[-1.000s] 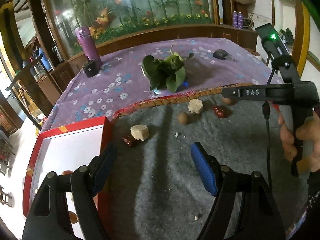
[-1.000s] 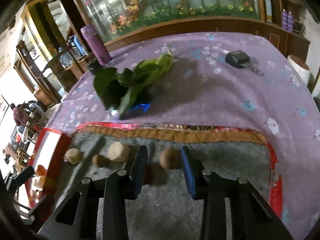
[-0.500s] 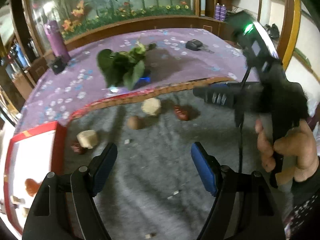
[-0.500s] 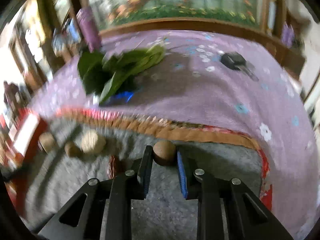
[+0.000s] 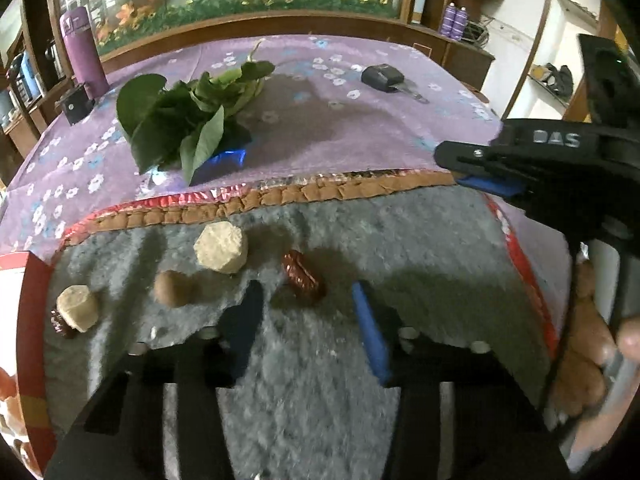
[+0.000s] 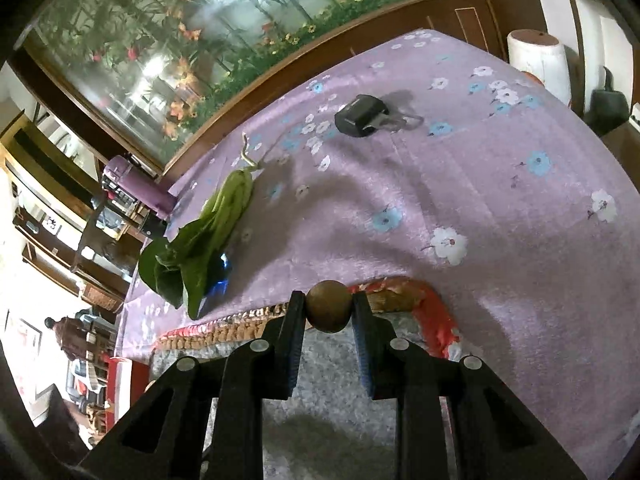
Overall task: Organize fruits
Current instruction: 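Grasp another brown round fruit with the right tool while the left tool grasps a red date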
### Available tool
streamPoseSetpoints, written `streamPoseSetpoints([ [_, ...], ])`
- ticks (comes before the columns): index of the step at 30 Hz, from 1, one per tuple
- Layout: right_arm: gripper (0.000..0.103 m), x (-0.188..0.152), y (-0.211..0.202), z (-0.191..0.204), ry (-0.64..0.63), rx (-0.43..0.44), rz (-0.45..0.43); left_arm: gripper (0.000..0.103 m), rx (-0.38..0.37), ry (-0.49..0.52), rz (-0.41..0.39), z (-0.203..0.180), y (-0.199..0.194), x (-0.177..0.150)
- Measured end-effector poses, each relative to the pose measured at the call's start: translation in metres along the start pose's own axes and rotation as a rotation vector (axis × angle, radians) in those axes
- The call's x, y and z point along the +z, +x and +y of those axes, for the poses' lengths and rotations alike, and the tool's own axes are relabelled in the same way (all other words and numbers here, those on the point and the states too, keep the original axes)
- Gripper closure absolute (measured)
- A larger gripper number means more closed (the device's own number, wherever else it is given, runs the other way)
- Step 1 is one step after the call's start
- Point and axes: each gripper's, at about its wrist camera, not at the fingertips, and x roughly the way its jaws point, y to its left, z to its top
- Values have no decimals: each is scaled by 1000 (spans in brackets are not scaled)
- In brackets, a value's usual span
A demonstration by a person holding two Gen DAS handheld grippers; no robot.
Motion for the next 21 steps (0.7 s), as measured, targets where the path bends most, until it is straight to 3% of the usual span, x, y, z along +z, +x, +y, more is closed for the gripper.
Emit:
streamPoseSetpoints([
  [2, 78, 1, 1, 0, 4, 9, 7, 67, 2, -5, -3, -2, 5, 3],
  [9, 78, -1, 1, 1, 3, 18, 11, 89, 49, 25, -30, -3, 11, 4],
  [14, 78, -1, 0, 5, -6, 20, 4, 89, 76, 77, -55, -8, 9, -1],
  [21, 78, -2, -2, 6, -21, 21, -22, 89, 62, 53, -93, 7, -23, -24],
])
